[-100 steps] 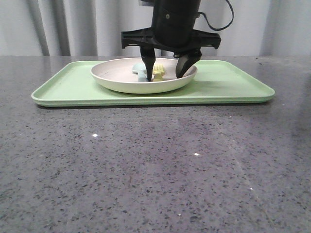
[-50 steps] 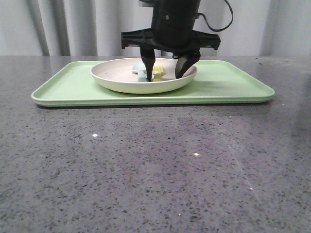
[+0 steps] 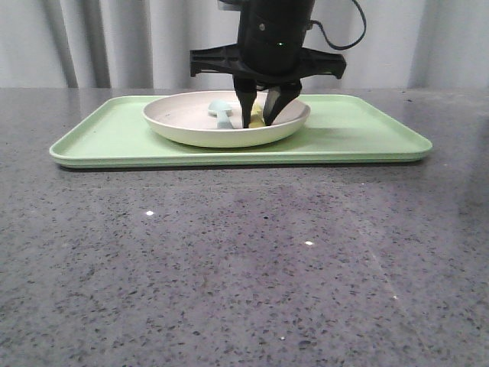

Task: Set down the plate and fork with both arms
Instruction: 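Close the right gripper on the yellow fork's handle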

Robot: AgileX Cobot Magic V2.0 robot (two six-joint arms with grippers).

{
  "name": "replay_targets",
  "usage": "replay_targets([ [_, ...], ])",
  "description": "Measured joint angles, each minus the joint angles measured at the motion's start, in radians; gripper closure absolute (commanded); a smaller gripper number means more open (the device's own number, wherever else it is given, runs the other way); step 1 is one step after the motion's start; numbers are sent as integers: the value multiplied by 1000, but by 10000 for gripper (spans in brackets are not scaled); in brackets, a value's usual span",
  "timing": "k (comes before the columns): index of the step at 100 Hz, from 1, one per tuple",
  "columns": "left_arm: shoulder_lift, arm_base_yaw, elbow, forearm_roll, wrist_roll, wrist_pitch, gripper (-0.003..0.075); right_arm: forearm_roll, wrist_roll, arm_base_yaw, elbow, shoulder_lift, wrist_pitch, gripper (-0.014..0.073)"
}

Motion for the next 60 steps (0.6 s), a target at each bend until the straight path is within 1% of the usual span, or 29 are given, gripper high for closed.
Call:
replay_targets([
  [45,0,0,0,0,0,0,311,0,2,0,0,0,0,382],
  [52,0,0,0,0,0,0,311,0,2,0,0,0,0,420],
  [60,0,0,0,0,0,0,311,0,2,0,0,0,0,488],
])
